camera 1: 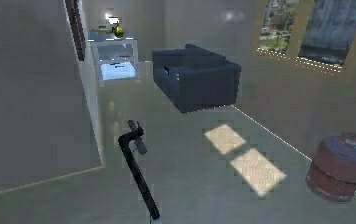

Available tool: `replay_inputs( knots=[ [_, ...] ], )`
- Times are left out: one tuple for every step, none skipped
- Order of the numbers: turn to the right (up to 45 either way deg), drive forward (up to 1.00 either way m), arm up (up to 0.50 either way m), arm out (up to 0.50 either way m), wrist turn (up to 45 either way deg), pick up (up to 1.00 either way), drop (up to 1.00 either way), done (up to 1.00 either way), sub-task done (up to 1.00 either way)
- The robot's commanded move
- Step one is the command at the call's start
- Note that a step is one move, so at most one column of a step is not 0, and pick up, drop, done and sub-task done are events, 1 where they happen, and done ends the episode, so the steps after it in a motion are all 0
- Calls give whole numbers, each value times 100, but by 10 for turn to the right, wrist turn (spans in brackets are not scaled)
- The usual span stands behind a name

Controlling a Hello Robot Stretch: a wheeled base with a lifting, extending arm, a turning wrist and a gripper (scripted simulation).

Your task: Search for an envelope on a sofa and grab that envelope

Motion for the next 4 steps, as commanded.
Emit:
replay_inputs(
  knots=[
    [210, 0, 0, 0, 0, 0, 0, 0, 0],
    [0, 40, 0, 0, 0, 0, 0, 0, 0],
    [90, 0, 0, 0, 0, 0, 0, 0, 0],
    [0, 45, 0, 0, 0, 0, 0, 0, 0]
  ],
)
